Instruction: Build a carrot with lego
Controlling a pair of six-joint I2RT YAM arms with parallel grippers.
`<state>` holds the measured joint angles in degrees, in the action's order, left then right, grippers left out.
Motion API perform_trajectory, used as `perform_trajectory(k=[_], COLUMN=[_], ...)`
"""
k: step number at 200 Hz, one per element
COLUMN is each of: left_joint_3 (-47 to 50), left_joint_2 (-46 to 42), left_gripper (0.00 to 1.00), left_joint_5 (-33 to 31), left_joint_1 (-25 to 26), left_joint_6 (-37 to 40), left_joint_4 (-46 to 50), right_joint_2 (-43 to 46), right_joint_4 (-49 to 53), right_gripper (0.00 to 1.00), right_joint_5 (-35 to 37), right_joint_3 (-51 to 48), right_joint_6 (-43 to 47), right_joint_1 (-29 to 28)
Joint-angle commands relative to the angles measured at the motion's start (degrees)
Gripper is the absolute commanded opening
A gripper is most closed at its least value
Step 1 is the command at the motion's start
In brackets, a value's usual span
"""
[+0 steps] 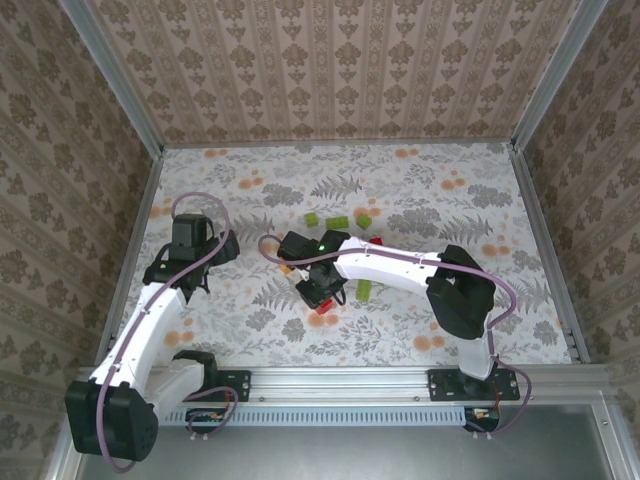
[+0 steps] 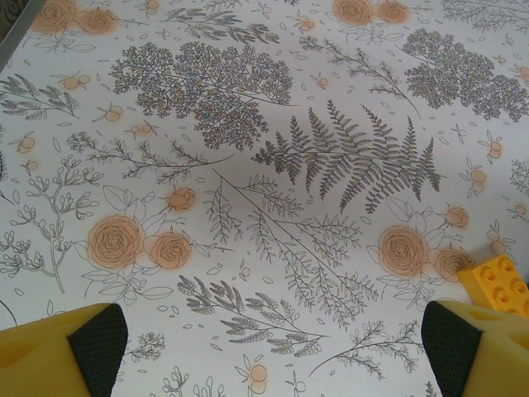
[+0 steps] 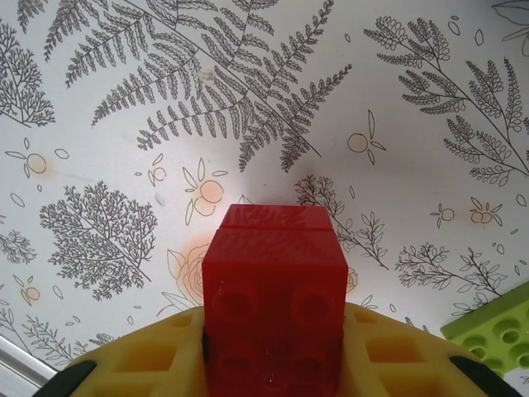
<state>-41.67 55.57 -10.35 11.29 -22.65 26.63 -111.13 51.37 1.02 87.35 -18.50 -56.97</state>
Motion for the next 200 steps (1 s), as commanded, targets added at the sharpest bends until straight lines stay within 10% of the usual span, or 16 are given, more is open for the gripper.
perform_trajectory(k=[1, 200], left_joint_3=[-1.9, -1.8], left_joint_2=[0.3, 0.1], left_gripper=[0.95, 0.95], left_joint_5=[-0.9, -0.8], left_joint_1=[0.4, 0.5], left_joint_6=[1.2, 1.3], left_joint_4=[0.4, 0.5], right_joint_2=[-5.0, -11.7], right_joint_4=[3.0, 3.7], right_gripper=[0.33, 0.27], right_joint_5=[2.0, -0.8], right_joint_3=[-2.9, -9.2], right_joint_6=[-3.1, 0.5], right_joint_1=[-0.4, -0.5])
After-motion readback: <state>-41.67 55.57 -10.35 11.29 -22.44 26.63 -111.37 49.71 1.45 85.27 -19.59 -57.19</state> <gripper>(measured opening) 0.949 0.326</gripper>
